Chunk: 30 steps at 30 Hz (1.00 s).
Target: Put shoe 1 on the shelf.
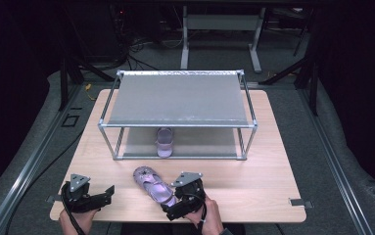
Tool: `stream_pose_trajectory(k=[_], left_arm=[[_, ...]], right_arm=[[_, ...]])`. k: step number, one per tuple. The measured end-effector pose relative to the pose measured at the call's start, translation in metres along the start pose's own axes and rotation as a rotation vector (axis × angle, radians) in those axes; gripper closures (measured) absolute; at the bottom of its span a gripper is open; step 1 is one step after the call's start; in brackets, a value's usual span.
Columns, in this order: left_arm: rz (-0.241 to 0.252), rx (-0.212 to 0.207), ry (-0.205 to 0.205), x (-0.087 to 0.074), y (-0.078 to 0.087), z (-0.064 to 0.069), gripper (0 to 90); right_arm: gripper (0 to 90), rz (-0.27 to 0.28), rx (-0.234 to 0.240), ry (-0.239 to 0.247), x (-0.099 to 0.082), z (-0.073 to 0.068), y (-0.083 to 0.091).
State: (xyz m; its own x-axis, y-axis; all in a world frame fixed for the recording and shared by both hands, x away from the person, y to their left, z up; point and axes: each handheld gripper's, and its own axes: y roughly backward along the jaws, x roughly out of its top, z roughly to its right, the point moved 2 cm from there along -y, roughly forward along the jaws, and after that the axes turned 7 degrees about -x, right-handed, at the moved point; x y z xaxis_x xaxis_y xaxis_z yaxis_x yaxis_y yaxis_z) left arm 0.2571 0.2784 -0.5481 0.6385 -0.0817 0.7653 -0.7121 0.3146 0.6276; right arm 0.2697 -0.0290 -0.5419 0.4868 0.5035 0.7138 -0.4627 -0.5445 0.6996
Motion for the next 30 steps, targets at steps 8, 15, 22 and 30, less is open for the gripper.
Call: stream_pose_trajectory(k=[8,15,22,30], left_arm=[[-0.004,-0.006,-0.009,-0.003,0.000,0.003,2.3],[-0.006,-0.006,-0.012,-0.004,0.000,0.004,2.6],[-0.006,-0.010,-0.012,-0.006,-0.001,0.004,2.9],[0.012,-0.016,-0.006,-0.004,0.001,0.003,2.5]], right_arm=[[5.1,-0.084,-0.051,0.059,0.024,-0.026,-0.025],[12.7,-0.139,-0.101,0.039,0.025,-0.025,-0.035],[21.9,-0.166,-0.117,0.037,0.019,-0.024,-0.045],[36.0,-0.119,-0.125,0.028,0.015,-0.021,-0.042]])
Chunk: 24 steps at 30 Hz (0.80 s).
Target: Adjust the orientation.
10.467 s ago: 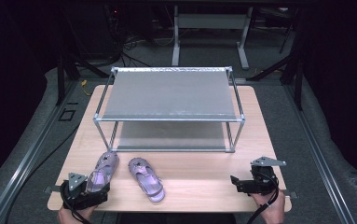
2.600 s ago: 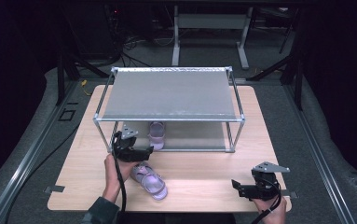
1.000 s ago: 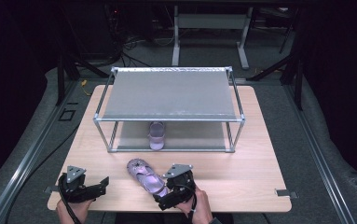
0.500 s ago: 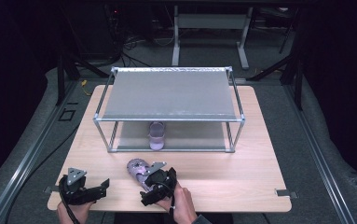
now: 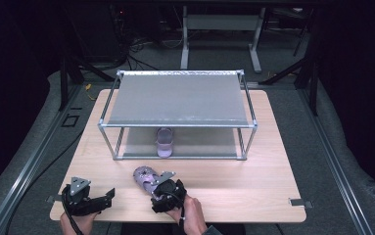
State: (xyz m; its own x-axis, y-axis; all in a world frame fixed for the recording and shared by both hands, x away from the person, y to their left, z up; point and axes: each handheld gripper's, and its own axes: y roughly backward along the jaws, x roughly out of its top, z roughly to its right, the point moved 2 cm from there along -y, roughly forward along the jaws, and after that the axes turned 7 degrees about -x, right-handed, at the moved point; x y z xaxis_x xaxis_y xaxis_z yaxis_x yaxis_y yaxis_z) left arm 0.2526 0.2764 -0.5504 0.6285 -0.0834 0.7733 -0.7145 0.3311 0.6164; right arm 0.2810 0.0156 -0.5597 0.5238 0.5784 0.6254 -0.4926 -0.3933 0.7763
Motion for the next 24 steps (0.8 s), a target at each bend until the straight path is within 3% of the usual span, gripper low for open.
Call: stream_pose_trajectory(k=[11,20,21,24], left_arm=[[0.006,-0.001,-0.019,0.005,0.000,0.005,2.3],[0.009,-0.010,-0.044,0.007,-0.004,0.010,0.5],[0.010,-0.008,-0.048,0.007,-0.005,0.011,0.2],[0.006,-0.011,-0.063,0.009,-0.007,0.012,0.0]], right_arm=[[39.2,0.087,0.023,0.026,-0.008,0.004,0.017],[39.3,0.119,0.012,0.019,-0.017,0.019,0.043],[39.3,0.140,0.034,0.009,-0.018,0.021,0.044],[39.3,0.122,-0.014,0.007,-0.023,0.030,0.053]])
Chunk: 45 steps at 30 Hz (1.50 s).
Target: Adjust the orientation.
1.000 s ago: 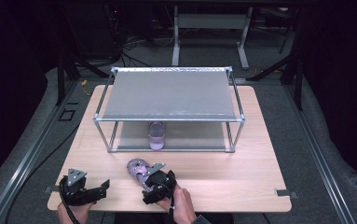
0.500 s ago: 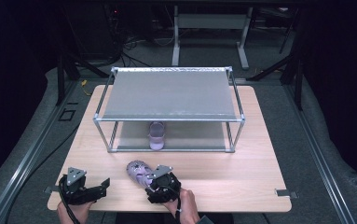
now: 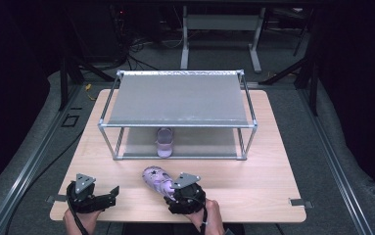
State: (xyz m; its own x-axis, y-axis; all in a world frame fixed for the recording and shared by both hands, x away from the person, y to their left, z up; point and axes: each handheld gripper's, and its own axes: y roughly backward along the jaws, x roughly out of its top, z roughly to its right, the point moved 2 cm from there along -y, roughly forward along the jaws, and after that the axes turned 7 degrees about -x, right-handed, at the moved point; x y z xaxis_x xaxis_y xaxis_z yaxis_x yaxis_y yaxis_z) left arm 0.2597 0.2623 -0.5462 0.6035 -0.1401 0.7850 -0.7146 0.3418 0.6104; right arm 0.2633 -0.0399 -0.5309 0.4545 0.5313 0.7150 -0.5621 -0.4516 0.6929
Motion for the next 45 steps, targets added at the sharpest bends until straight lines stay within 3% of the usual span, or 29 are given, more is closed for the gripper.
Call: stream_pose_trajectory(k=[3,5,13,23,31,45], left_arm=[[0.003,-0.011,-0.009,0.001,-0.001,0.002,0.0],[0.007,-0.018,-0.019,0.002,-0.002,0.005,0.0],[0.006,-0.040,-0.040,0.005,-0.004,0.012,0.0],[0.004,-0.053,-0.059,0.006,-0.008,0.018,0.0],[0.010,-0.054,-0.057,0.005,-0.009,0.019,0.0],[0.008,-0.052,-0.071,0.005,-0.009,0.021,0.0]], right_arm=[[39.3,0.025,0.028,-0.036,-0.006,0.010,0.005],[39.3,-0.003,-0.019,-0.035,-0.011,0.017,0.012],[39.3,0.013,-0.069,-0.099,-0.022,0.043,0.024],[39.5,0.045,-0.133,-0.151,-0.028,0.068,0.027],[39.5,0.085,-0.190,-0.181,-0.021,0.084,0.017],[39.5,0.083,-0.294,-0.180,0.006,0.110,-0.031]])
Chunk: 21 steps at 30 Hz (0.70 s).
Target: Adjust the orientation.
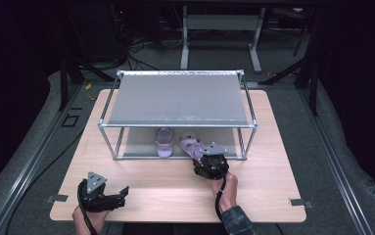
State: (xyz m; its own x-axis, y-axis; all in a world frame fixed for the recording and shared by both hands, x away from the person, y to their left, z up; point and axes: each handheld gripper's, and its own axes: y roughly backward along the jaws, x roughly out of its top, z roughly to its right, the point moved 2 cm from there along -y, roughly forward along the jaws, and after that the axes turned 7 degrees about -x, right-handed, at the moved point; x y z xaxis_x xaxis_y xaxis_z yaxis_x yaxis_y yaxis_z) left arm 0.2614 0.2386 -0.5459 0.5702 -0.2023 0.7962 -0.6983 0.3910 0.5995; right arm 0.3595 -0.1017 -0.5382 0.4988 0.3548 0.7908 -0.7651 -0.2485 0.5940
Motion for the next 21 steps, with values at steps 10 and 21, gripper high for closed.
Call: stream_pose_trajectory(k=[10,21], left_arm=[[0.008,0.006,-0.001,0.001,0.003,-0.002,0.0],[0.005,0.015,-0.003,-0.001,0.006,-0.003,0.0]], right_arm=[[39.6,0.000,-0.026,-0.036,0.013,0.000,-0.028],[39.6,-0.024,-0.073,-0.080,0.023,-0.009,-0.054]])
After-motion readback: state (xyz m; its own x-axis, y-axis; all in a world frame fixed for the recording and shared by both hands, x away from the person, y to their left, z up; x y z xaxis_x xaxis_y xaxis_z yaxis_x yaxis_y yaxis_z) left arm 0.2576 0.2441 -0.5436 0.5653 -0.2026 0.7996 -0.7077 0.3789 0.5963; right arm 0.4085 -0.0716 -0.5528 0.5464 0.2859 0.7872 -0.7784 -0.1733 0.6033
